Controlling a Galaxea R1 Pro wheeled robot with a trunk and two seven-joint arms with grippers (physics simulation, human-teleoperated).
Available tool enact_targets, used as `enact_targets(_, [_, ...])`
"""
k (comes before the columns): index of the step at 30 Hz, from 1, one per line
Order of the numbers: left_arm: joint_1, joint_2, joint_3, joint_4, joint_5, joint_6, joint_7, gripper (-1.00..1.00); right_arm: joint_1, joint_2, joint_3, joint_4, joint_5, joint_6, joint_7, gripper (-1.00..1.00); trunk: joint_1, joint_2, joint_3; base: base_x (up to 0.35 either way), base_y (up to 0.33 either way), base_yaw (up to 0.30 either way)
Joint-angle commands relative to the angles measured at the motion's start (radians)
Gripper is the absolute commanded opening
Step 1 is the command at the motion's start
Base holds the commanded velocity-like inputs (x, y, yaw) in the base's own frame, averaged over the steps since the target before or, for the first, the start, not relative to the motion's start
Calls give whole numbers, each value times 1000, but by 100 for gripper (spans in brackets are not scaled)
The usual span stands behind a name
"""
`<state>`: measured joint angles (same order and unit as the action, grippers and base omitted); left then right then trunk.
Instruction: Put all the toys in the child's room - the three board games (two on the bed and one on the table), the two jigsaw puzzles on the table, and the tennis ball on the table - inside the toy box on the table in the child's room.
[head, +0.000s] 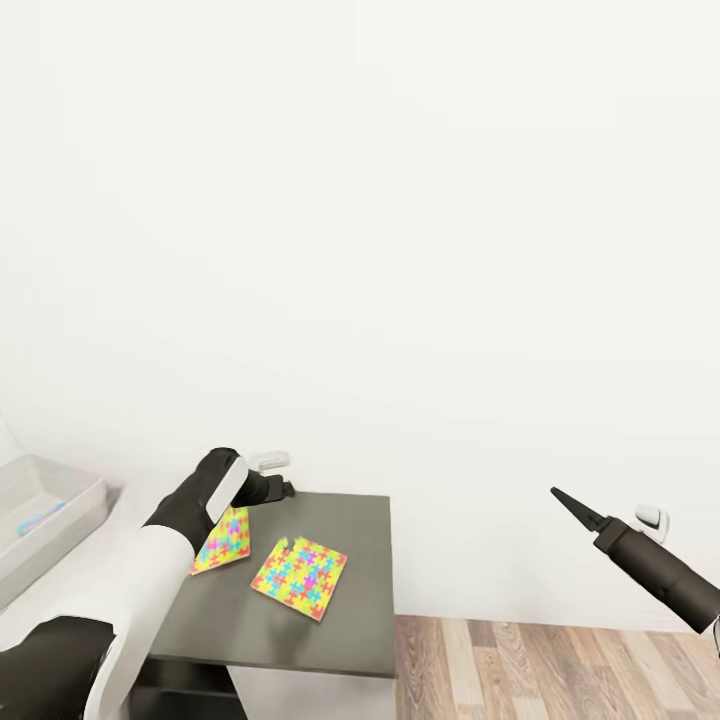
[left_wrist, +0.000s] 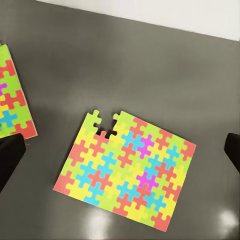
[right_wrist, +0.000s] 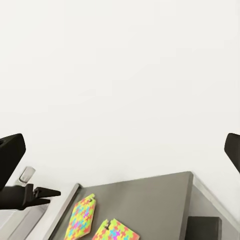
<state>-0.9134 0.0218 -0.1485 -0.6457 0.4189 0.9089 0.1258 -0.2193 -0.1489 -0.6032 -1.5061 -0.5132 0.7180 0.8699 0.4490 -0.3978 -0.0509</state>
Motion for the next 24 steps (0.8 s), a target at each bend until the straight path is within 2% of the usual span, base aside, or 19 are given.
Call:
enact_targets(1, [-1, 1, -7, -1, 11, 2, 9, 100, -1, 0, 1, 0, -3, 6, 1, 100, 1, -2, -2, 194, 104, 0])
enact_targets(5, [-1, 0, -9, -2, 11, 2, 10, 100, -1, -1, 35, 0, -2, 3, 0, 100, 1, -2, -2, 79, 35, 0])
enact_targets(10, [-1, 0, -12, 2, 11, 1, 9, 100, -1, 0, 39, 0, -2, 3, 0, 100, 1, -2, -2, 4, 2, 0])
enact_targets(14, [-1, 3, -9, 43, 10, -6, 9, 100, -1, -1, 40, -1, -2, 3, 1, 100, 1, -2, -2, 0, 0, 0])
enact_targets(18, [-1, 5, -8, 95, 9, -56, 8, 100, -1, -2, 39, -1, -2, 6, 0, 100, 1, -2, -4, 0, 0, 0])
enact_targets(24, [-1, 7, -9, 116, 9, -74, 7, 100, -1, -2, 39, 0, -2, 12, -1, 100, 1, -2, -12, 0, 0, 0])
